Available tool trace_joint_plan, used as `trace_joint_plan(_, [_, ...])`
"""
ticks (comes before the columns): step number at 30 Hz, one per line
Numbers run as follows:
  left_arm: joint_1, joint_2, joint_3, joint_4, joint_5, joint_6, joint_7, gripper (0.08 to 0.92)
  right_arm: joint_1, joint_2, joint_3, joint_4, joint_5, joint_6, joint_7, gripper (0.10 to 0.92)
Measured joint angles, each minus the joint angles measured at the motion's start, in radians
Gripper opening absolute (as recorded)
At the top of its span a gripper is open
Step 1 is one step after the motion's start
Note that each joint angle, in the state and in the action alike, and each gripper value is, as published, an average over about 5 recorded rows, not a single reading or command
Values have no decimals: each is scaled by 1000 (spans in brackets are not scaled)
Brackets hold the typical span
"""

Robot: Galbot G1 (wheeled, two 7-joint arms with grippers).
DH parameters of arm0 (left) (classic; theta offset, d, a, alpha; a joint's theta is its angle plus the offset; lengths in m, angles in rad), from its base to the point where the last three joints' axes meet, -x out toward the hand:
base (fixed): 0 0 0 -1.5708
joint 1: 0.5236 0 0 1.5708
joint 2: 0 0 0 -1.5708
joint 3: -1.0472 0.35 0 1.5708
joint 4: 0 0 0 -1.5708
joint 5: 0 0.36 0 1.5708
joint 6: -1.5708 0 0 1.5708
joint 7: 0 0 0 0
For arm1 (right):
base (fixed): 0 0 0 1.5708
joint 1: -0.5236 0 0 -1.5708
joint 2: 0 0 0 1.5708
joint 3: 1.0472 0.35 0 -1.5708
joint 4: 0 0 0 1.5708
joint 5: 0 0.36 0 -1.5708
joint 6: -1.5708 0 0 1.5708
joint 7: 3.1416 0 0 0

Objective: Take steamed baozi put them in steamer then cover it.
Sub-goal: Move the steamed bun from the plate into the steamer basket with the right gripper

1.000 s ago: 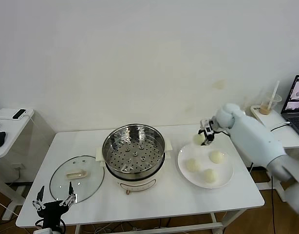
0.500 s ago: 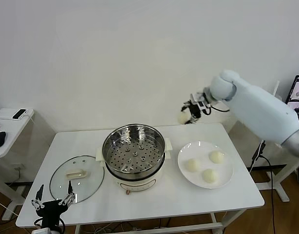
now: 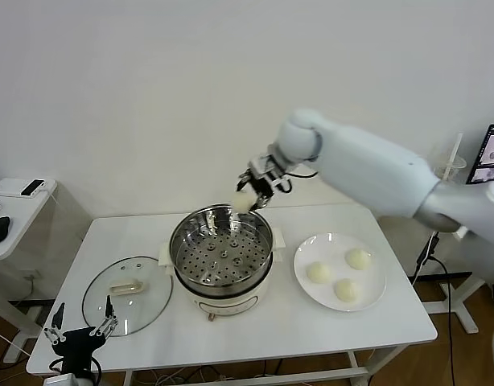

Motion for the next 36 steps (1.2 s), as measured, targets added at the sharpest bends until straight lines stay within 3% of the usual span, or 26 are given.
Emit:
trace_joint_plan(18, [-26, -5, -15, 15, -15, 1, 0, 823, -63, 170, -103, -169, -206, 264, 148, 609])
trace_joint_plan(36, [-19, -5, -22, 4, -17, 3, -1, 823, -99, 192, -101, -265, -322, 397, 208, 616])
